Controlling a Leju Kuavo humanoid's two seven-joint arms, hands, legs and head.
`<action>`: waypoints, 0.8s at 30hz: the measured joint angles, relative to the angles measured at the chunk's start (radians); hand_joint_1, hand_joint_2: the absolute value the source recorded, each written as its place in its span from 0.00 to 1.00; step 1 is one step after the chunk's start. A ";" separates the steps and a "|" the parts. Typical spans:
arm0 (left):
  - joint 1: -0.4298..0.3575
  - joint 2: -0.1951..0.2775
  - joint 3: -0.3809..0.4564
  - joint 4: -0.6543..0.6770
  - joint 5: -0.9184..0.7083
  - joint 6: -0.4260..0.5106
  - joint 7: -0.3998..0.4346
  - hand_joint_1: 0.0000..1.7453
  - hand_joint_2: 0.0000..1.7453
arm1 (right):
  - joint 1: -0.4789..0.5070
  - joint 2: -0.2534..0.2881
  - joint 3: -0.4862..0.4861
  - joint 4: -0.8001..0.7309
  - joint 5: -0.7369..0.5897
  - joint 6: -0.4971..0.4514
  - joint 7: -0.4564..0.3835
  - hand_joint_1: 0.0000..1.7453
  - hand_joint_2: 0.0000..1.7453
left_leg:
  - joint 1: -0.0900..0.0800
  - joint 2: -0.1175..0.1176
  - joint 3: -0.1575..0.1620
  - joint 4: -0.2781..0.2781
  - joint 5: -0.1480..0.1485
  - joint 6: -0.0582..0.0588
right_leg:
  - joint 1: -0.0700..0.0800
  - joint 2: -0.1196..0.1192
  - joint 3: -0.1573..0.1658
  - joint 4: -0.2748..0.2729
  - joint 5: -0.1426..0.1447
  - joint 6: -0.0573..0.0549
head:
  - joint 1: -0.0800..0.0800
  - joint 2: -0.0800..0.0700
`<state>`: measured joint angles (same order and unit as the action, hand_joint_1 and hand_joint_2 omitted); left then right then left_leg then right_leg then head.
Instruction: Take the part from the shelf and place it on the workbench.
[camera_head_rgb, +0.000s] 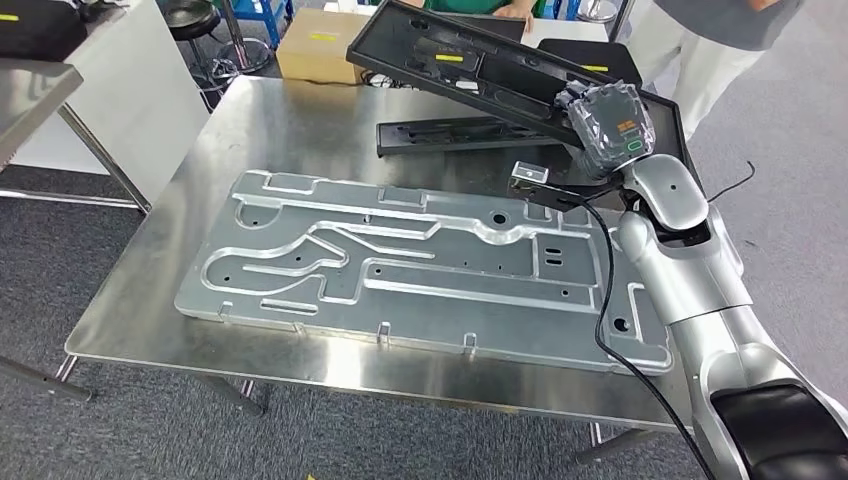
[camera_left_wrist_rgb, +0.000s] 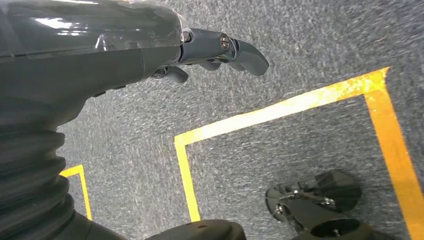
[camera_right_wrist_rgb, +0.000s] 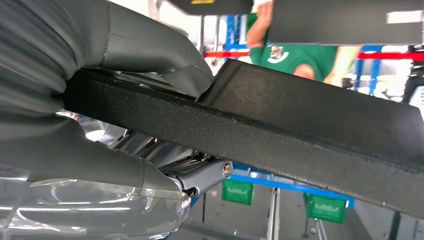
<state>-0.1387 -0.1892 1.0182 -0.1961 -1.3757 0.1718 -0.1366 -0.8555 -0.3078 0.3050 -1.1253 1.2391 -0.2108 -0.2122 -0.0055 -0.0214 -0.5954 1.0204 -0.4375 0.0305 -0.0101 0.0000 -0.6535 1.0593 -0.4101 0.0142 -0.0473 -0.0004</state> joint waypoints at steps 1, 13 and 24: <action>-0.001 -0.002 -0.001 0.000 0.000 -0.002 0.000 0.00 1.00 | -0.011 0.000 0.009 0.029 0.019 -0.007 0.005 1.00 1.00 | -0.001 -0.001 0.000 0.001 -0.003 -0.004 | 0.004 0.000 0.010 -0.027 0.005 -0.004 | 0.000 0.000; -0.012 -0.005 -0.004 0.000 0.002 -0.015 -0.005 0.00 1.00 | 0.015 0.074 0.071 0.358 0.094 -0.084 0.013 1.00 1.00 | 0.014 0.017 -0.092 0.160 -0.034 -0.049 | -0.004 -0.001 0.048 -0.055 -0.015 -0.024 | -0.002 0.000; -0.006 -0.004 -0.003 0.000 0.016 -0.016 -0.005 0.00 0.00 | 0.021 0.153 0.080 0.473 0.081 -0.095 -0.018 0.00 0.00 | 0.013 0.013 -0.009 -0.017 0.020 0.001 | -0.007 0.001 -0.058 0.171 -0.134 0.022 | -0.001 0.000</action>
<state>-0.1447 -0.1930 1.0151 -0.1965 -1.3600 0.1561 -0.1411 -0.8345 -0.1550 0.3850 -0.6521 1.3200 -0.3058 -0.2299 0.0078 -0.0085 -0.6042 1.0030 -0.4170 0.0318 -0.0170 0.0008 -0.7111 1.2302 -0.5446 0.0362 -0.0485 -0.0004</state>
